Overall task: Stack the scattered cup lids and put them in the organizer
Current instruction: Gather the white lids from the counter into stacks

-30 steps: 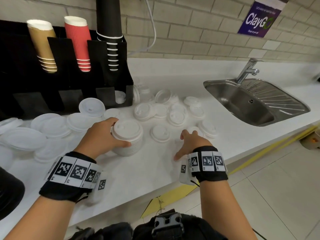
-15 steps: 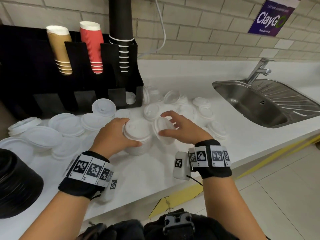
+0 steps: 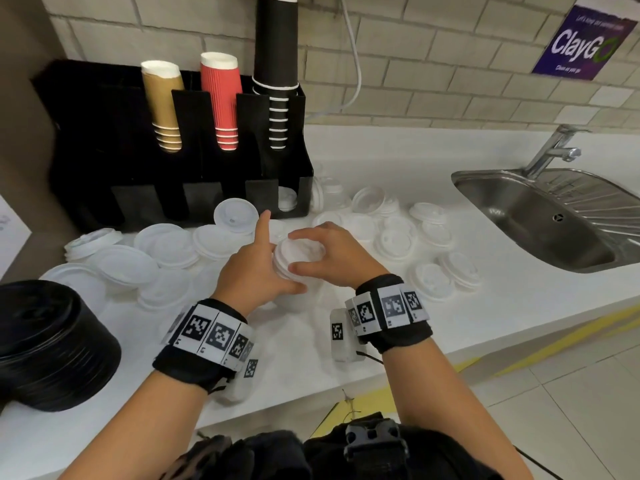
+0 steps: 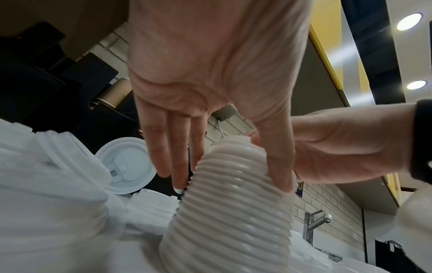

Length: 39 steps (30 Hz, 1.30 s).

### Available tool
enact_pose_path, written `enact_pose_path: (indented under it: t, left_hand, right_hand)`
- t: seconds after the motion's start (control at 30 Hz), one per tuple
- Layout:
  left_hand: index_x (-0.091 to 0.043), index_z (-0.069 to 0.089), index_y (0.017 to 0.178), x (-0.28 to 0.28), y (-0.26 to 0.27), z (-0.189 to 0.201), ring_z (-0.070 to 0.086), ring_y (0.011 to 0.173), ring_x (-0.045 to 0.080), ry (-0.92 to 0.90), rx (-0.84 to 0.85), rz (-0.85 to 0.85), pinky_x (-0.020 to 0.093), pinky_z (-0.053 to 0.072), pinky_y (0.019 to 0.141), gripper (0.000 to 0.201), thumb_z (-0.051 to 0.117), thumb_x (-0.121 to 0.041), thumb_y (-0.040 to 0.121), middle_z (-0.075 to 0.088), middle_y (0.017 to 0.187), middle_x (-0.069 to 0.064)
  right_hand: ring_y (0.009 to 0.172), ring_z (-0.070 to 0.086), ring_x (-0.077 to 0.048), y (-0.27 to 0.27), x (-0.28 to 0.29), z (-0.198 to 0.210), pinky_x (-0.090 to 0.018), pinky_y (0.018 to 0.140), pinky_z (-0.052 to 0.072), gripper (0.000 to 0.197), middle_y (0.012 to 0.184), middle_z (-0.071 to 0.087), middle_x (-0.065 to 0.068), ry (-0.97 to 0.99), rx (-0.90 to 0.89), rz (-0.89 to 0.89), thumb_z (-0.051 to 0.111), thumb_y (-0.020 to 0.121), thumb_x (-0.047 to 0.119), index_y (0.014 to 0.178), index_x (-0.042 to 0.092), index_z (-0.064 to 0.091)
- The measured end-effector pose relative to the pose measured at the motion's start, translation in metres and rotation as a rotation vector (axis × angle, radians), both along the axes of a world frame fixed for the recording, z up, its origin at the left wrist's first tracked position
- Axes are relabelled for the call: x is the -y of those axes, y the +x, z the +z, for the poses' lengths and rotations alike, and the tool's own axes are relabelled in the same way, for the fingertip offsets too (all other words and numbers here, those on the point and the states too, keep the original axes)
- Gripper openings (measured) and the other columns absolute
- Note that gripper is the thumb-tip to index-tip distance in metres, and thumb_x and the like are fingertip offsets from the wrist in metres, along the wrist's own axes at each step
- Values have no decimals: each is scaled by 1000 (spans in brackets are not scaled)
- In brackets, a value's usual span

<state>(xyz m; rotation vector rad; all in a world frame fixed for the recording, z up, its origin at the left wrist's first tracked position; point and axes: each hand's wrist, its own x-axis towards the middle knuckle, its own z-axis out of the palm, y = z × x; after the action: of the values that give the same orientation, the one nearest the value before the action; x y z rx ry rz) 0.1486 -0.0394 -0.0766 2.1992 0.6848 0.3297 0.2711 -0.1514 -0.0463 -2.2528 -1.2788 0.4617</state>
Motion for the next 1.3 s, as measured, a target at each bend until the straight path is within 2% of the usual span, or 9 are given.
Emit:
enact_pose_path:
  t: [0.23,0.3,0.37,0.47,0.57,0.67,0.8,0.9,1.3]
  left_hand:
    - [-28,2,155,-1,2,-1,57,86,14,9,-38,3,30,47,76,132,92,-33,58,52,89,-15]
    - [-28,20,152,0,2,1,60,95,18,17,-74,-7,36,51,83,118,91,-34,58,55,98,-12]
    - [-28,44,138,1,1,2,62,100,20,35,-80,-14,40,52,86,92,90,-35,58,61,103,-10]
    - [-29,59,117,3,1,4,64,93,17,23,-51,-22,40,54,83,66,88,-37,59,67,99,-10]
    - [-29,61,115,3,2,5,64,93,17,17,-54,-31,42,54,83,63,87,-43,59,68,99,-9]
    - [-28,58,124,1,3,6,61,105,20,41,-84,-8,43,51,90,75,88,-47,58,66,114,-7]
    - [-28,58,122,1,3,6,60,106,20,51,-95,-5,43,50,91,73,88,-47,59,66,115,-8]
    - [-29,58,121,1,3,6,60,104,19,54,-100,0,42,50,90,72,88,-47,59,66,114,-8]
    - [-28,57,125,2,3,8,60,105,20,54,-120,0,43,51,91,76,89,-46,59,66,116,-7]
  right_hand:
    - [121,43,-24,-4,-4,4,-36,102,40,61,124,50,-9,-45,70,26,78,75,36,131,30,56]
    - [120,43,-24,-5,-5,3,-34,101,40,62,123,49,-9,-44,68,15,79,74,34,131,30,55]
    - [120,42,-24,-6,-5,1,-34,102,40,62,122,48,-8,-31,63,9,79,73,33,131,29,55]
    - [119,43,-24,-6,-4,-2,-35,103,40,61,122,48,-7,-13,33,1,79,73,33,130,30,56]
    - [118,48,-21,1,5,-1,-32,99,42,60,124,48,-4,18,-107,-20,79,75,37,130,29,56]
    - [120,50,-22,26,29,3,-32,100,42,57,131,48,-6,16,-156,-210,72,81,45,131,24,53]
    - [135,33,-35,70,77,1,-44,110,29,72,147,34,-17,-478,76,-554,59,88,53,143,12,38]
    - [137,24,-38,85,100,-7,-46,108,29,75,149,26,-18,-637,54,-713,58,87,53,143,8,35]
    - [127,42,-37,103,100,-22,-45,102,40,71,142,33,-16,-717,39,-668,69,82,47,136,8,44]
